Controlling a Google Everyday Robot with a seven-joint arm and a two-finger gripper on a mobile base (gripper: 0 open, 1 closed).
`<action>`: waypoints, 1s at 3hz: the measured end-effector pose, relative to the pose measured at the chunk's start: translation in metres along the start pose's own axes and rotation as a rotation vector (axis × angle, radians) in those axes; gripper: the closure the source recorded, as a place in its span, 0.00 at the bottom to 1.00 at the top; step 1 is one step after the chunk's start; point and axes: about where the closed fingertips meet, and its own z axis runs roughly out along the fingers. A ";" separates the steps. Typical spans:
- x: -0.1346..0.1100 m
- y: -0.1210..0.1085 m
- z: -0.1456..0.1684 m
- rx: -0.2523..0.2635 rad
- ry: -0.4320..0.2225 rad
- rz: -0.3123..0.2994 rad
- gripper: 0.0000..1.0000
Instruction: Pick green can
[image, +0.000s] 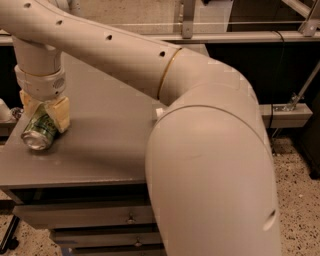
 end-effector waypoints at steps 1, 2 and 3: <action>0.004 0.006 -0.002 -0.008 0.010 0.034 0.64; 0.008 0.011 -0.029 0.032 0.010 0.069 0.87; 0.008 0.013 -0.091 0.176 -0.006 0.104 1.00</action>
Offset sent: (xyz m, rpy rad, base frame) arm 0.0073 -0.0408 0.0622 0.0633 -0.0053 -0.1256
